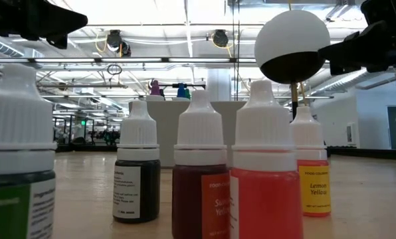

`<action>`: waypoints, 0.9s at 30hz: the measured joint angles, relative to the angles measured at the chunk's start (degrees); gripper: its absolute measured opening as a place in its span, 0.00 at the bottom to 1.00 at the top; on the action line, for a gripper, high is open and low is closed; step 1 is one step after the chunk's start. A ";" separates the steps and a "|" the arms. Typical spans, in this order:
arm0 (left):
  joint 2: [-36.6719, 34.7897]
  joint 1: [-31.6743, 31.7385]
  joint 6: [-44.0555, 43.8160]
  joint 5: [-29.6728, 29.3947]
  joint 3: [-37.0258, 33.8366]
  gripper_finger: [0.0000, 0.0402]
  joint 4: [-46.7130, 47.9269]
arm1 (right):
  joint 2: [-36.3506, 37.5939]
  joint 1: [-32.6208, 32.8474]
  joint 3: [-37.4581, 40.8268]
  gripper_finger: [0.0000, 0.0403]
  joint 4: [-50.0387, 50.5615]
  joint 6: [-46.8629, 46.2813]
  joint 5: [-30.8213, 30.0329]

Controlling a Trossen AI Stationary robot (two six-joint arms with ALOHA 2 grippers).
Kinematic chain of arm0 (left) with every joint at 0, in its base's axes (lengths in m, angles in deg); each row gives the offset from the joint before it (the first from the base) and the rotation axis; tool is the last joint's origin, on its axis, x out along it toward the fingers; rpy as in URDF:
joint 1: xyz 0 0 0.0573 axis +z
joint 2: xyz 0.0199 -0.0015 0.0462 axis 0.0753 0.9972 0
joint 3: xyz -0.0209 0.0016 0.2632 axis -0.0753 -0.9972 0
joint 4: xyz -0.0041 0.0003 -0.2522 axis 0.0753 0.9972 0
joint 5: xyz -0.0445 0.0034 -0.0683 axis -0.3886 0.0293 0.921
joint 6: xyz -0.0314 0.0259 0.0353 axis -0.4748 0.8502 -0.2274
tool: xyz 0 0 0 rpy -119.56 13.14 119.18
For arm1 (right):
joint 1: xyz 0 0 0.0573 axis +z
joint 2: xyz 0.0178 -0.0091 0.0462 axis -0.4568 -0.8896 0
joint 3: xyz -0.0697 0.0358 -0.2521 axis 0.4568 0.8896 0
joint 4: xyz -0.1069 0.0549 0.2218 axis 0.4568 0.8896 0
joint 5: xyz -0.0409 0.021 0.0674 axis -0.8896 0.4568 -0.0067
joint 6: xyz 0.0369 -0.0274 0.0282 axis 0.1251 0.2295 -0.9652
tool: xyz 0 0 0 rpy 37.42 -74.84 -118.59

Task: Pick & Place food coloring
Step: Put the small orange food coloring bottle into the gray bin

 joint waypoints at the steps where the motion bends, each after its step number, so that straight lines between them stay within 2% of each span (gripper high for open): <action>1: 0.02 0.02 -0.58 0.33 0.00 0.01 0.26 | 0.00 0.00 0.00 0.00 -0.46 0.58 0.00; 9: 0.05 -0.01 -1.69 0.52 0.00 0.08 0.20 | -0.04 0.02 0.00 0.00 -0.24 0.92 0.04; 17: 0.05 -0.01 -1.26 0.54 0.00 0.05 0.19 | -0.81 0.02 0.00 0.00 -2.50 -0.63 0.09; 22: 0.05 -0.01 -1.32 0.56 0.00 0.02 0.19 | -3.45 0.02 -0.11 0.00 -8.51 -0.31 0.26; 27: 0.05 -0.01 -1.32 0.57 0.00 0.02 0.19 | -9.55 0.08 -5.59 0.00 -5.86 -1.49 0.28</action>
